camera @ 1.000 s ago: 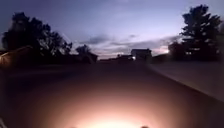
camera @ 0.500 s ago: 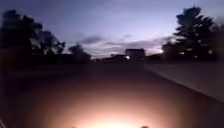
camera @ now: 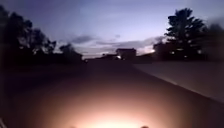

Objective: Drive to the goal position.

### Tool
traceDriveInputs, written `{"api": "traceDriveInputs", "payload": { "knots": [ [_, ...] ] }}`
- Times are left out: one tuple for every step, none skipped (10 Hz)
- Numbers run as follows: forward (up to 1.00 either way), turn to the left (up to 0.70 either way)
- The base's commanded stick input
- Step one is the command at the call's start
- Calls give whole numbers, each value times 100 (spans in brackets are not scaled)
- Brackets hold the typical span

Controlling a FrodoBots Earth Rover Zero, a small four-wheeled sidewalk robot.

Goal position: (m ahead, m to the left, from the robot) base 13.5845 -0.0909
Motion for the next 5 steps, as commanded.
{"api": "traceDriveInputs", "payload": {
  "knots": [
    [70,0],
    [70,0],
    [70,0],
    [70,0],
    [70,0]
  ]
}}
